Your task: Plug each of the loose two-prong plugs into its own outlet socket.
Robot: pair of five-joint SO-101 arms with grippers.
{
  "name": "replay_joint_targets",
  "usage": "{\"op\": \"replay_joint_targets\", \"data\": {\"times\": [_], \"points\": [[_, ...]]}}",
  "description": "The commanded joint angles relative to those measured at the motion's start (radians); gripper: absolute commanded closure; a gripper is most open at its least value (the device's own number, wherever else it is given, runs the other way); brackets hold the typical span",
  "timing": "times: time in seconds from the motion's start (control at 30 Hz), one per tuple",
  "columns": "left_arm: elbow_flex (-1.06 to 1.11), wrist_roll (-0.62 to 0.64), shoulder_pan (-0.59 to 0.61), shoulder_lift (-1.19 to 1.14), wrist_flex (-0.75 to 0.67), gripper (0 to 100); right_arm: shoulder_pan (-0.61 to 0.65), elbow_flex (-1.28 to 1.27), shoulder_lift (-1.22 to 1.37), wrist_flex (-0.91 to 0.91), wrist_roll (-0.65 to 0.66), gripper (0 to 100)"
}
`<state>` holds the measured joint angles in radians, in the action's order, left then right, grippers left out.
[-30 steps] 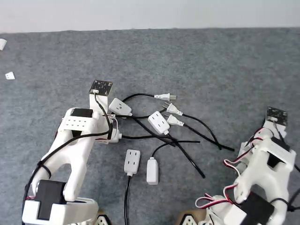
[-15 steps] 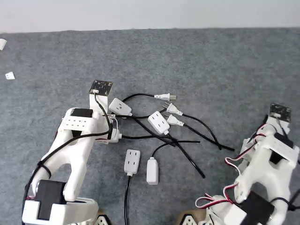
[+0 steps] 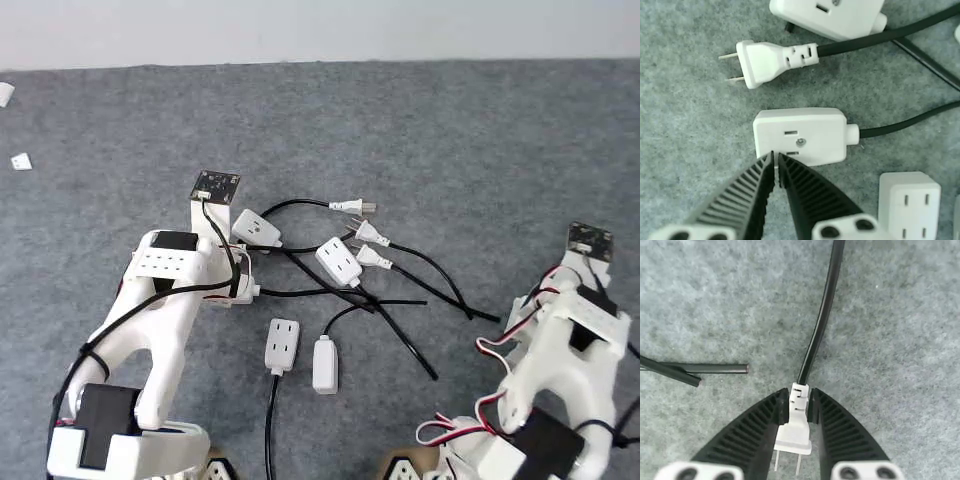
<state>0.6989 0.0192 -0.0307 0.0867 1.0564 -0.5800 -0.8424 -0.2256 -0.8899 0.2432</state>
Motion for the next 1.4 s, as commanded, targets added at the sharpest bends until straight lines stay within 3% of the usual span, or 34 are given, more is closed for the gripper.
{"op": "replay_joint_targets", "data": {"times": [0.0,1.0,1.17,1.37], "points": [[-0.002,-0.008,0.009,0.021,-0.028,99,0.008,0.0,-0.015,0.018,-0.014,91.5],[-0.002,-0.008,0.009,0.021,-0.028,99,0.001,0.035,0.099,0.028,-0.008,92.0],[-0.002,-0.008,0.009,0.021,-0.028,99,0.002,0.035,0.101,0.028,-0.008,99.2],[-0.002,-0.008,0.009,0.021,-0.028,99,0.002,0.038,0.099,0.01,0.051,91.5]]}}
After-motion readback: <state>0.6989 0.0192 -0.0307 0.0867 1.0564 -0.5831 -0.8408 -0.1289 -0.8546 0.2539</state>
